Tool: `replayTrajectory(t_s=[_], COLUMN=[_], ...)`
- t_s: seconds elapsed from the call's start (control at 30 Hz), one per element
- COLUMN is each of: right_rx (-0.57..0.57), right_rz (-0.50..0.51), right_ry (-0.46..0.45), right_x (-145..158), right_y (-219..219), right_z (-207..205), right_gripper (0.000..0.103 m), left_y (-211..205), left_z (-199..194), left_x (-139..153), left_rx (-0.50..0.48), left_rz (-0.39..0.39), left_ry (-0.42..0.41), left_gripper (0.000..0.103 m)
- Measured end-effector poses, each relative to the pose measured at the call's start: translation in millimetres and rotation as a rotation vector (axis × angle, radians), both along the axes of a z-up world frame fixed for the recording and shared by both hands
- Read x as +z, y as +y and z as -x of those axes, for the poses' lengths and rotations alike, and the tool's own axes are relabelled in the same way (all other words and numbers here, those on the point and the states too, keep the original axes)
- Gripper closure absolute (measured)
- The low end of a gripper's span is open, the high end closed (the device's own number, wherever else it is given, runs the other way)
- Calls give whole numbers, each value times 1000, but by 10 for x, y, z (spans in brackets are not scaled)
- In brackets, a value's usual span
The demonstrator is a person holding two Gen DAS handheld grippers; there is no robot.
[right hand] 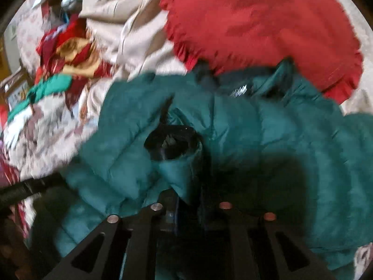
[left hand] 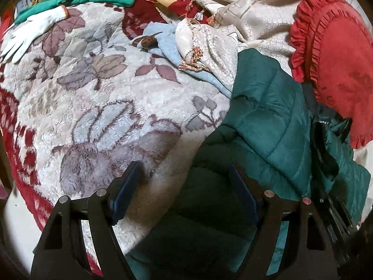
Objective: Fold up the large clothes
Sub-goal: 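Fold the held sleeve with the right tool across the jacket body, then open the right tool to release the sleeve and lift away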
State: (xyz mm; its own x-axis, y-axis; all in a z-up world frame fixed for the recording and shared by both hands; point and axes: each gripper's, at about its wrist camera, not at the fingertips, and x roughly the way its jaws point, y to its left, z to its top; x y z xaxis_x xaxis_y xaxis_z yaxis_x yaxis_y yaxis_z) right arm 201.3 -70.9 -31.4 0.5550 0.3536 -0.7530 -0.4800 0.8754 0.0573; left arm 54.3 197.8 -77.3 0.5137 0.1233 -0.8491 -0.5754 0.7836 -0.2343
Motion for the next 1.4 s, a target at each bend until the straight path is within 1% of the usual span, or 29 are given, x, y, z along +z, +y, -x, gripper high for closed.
replayTrajectory(t_s=[0.03,0.07,0.1,0.13,0.23,0.27,0.33,0.4,0.43,0.47,0.5,0.53,0.57,0.63,0.7,0.73,0.77,0.8,0.83,0.87,0.93,1.0,1.07,1.13,1.2,1.23,1.27,1.33,1.4], right_rx=[19,39,46,45,15,-6,-51,-135,-178,-222,-248,-265,-280,-289,-285,-283,-281,-280,-280,-282,-283,-284,-285,-286,-288,-289,-289,-289,-290], right_rz=[-25,-59,-69,-65,2,32,90,175,201,204,167,117,89,80,80,81,79,73,67,58,51,51,51,40,31,28,28,26,23], right_ry=[0,11,22,28,23,27,41,80,126,191,241,264,272,286,295,296,296,296,296,297,301,303,303,306,309,310,311,314,317], right_x=[-7,24,74,127,309,322,344,230,129,25,-35,-58,-65,-117,-146,-154,-164,-164,-167,-170,-188,-176,-163,-151,-141,-142,-142,-144,-156], right_y=[-21,-63,-107,-155,-361,-462,-717,-1024,-1158,-1283,-1382,-1457,-1514,-1517,-1507,-1500,-1491,-1492,-1489,-1488,-1562,-1621,-1635,-1660,-1674,-1681,-1695,-1719,-1734], right_z=[28,53,96,151,414,521,704,835,840,825,797,782,764,709,672,657,649,644,636,619,626,646,648,655,668,668,661,661,659], right_gripper=[56,49,36,32,31,29,18,17,17,15,8,4,2,0,0,0,0,0,0,0,0,0,0,0,0,0,0,0,0], left_y=[-8,-15,-23,-35,-102,-170,-327,-534,-648,-767,-880,-1012,-1113,-1344,-1472,-1494,-1487,-1468,-1429,-1383,-1357,-1242,-1076,-814,-528,-377,-294,-230,-222], left_z=[-7,-12,-25,-27,-25,-37,-99,-259,-354,-464,-573,-702,-790,-971,-1084,-1108,-1122,-1118,-1145,-1132,-1013,-787,-603,-465,-401,-417,-463,-556,-576], left_x=[-2,1,4,10,80,134,220,309,357,401,425,433,433,376,232,168,68,11,-20,15,153,380,540,607,562,495,417,235,164], left_rx=[-2,-7,-12,-19,-47,-86,-181,-305,-353,-397,-443,-494,-533,-630,-668,-665,-649,-620,-605,-607,-614,-602,-558,-469,-357,-294,-262,-234,-224], left_rz=[-4,-8,-11,-14,-25,-26,5,64,81,100,128,157,170,186,174,169,160,151,169,201,167,158,135,110,79,53,42,46,81], left_ry=[-1,-3,-3,-5,-46,-80,-146,-205,-224,-245,-259,-261,-261,-271,-265,-260,-252,-238,-212,-239,-294,-381,-450,-490,-473,-428,-378,-273,-241], left_gripper=[24,24,24,24,24,24,24,24,24,24,24,24,24,24,24,26,34,70,90,91,94,95,95,95,95,95,94,89,87])
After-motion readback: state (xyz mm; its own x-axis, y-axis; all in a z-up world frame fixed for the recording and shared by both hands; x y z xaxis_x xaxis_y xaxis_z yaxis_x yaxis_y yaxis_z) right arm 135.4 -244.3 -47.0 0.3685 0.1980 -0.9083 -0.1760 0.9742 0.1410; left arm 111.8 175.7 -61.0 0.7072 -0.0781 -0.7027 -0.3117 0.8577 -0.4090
